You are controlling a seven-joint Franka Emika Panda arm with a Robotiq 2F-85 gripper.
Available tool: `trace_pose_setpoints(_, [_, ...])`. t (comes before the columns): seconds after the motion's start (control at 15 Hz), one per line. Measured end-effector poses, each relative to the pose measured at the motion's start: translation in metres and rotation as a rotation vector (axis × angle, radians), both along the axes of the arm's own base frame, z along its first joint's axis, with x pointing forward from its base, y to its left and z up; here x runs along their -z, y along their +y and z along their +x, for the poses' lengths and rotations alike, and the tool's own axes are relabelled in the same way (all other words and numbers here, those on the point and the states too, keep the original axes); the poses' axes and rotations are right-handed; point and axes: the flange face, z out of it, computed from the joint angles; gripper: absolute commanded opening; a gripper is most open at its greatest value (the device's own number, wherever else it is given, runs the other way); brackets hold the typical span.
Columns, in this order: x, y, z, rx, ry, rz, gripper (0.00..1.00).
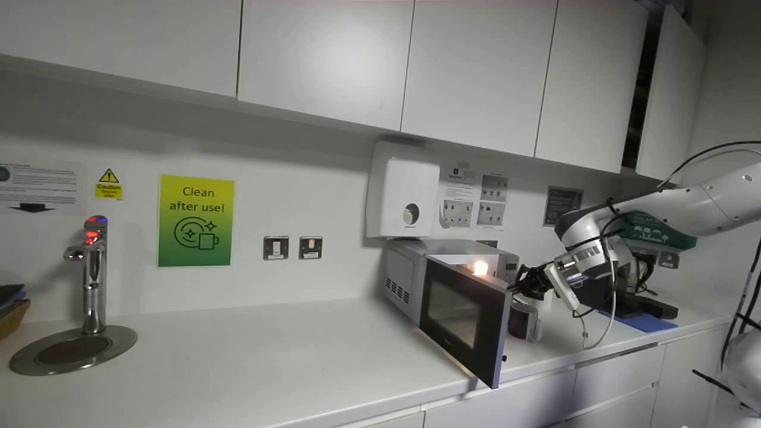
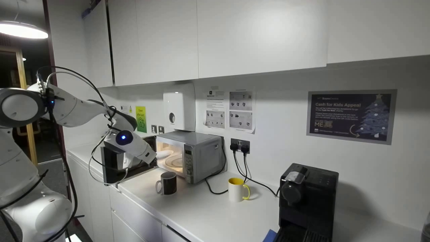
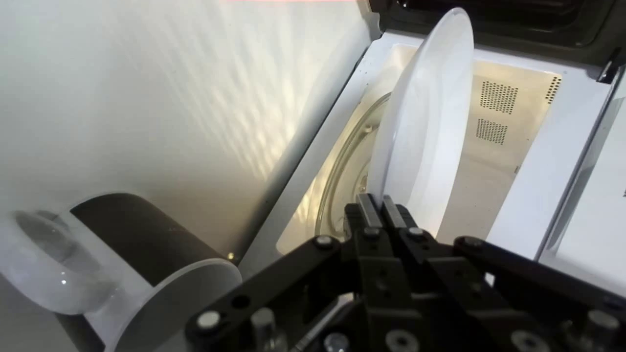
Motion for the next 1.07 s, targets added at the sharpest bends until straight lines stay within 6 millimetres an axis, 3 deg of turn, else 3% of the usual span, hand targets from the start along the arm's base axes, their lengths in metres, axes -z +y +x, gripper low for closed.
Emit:
trace_pose_setpoints(0.47, [0.02,-0.002,0.007,0.095,0.057,0.097,0.01])
trace_pose_setpoints(1.07, [0.04,0.005,0.037,0.153,0.106,0.157,0.01])
